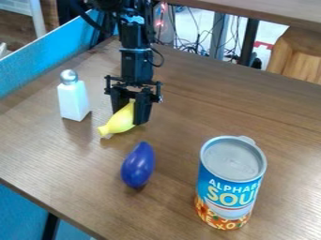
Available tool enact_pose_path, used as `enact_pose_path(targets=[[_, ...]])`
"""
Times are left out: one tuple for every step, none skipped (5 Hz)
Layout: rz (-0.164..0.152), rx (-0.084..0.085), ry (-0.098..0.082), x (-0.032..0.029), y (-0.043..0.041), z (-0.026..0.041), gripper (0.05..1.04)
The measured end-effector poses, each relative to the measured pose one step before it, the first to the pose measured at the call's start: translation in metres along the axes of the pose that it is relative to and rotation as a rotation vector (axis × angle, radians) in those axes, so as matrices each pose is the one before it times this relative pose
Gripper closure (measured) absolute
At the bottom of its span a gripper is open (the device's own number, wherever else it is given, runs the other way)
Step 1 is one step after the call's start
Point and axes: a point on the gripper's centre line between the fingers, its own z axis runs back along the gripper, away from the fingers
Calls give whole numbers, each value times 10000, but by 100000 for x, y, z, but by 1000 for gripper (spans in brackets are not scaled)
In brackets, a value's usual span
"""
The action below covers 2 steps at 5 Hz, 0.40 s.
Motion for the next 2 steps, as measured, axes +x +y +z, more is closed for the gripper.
enact_pose_path(targets=[[-198,-132,-189,-352,-155,79,160],[-33,378,-1569,-1698,-1444,4413,73]])
